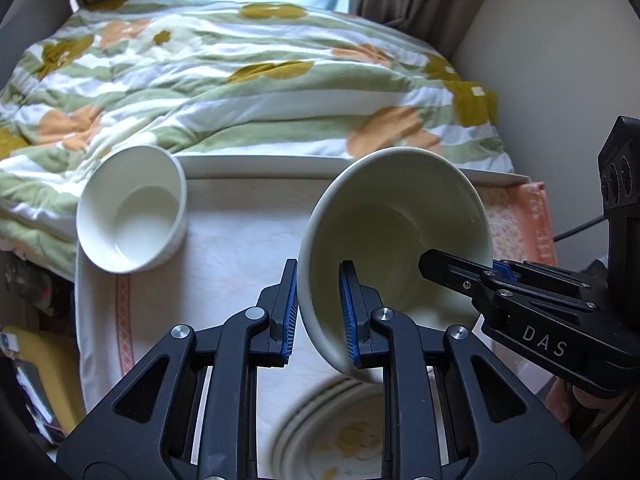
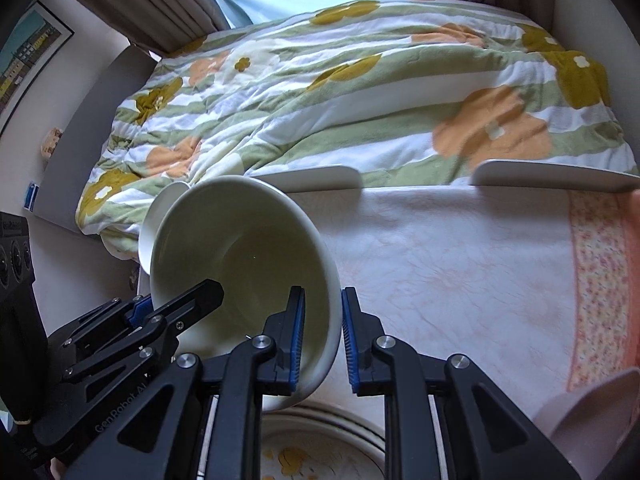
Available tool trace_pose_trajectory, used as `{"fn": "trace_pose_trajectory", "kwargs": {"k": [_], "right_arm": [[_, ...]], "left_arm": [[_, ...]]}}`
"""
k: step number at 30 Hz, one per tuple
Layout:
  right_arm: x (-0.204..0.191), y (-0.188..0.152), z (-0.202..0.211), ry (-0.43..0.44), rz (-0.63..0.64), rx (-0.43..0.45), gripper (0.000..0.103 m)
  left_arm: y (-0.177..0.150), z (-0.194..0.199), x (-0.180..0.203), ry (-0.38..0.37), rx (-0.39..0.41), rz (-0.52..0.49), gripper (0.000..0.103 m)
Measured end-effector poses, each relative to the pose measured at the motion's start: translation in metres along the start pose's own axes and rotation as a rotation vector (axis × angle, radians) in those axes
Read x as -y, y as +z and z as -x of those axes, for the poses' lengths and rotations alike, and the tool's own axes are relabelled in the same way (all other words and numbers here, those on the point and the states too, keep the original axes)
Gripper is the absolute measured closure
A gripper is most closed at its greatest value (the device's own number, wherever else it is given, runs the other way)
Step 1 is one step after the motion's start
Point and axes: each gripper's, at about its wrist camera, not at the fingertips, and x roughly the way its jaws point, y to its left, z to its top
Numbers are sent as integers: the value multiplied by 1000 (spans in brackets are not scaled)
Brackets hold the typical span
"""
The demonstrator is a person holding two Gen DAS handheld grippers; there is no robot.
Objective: Organize plates and bowls
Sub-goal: 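Grasp the white bowl rim and lift it toward the pink dish, then lower the white bowl into the pink dish and open the right gripper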
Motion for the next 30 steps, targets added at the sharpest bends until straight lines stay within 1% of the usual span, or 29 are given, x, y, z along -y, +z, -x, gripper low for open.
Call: {"fn": "trace_pose_trajectory", "kwargs": {"k": [5,9,16,19,22,26,30], "right_arm": [[29,-23,49,-7,4,38,86],[64,-44,84,-23,-8,49,86],[131,-83,126,-49,-35,49,86],[160,-96,132,-65,-54,30,86],[185,-108,130,-66,-79,3,86],[209,-118,121,-50,-121,-29,86],[223,-126,106,-34,-159,-58,86]], "left_arm": [[-20,19,56,-21,15,1,86],[-40,27,110,-43,15,-16,86],[-72,21,195,-64,-1,-42,86],[-88,10,224,-66,-31,-53,86],[-102,-4,243,-68,-74,-56,86],[-108,-29,250,-56,-134,-69,86],[-108,-50,256,-32,-180,-109,86]]}}
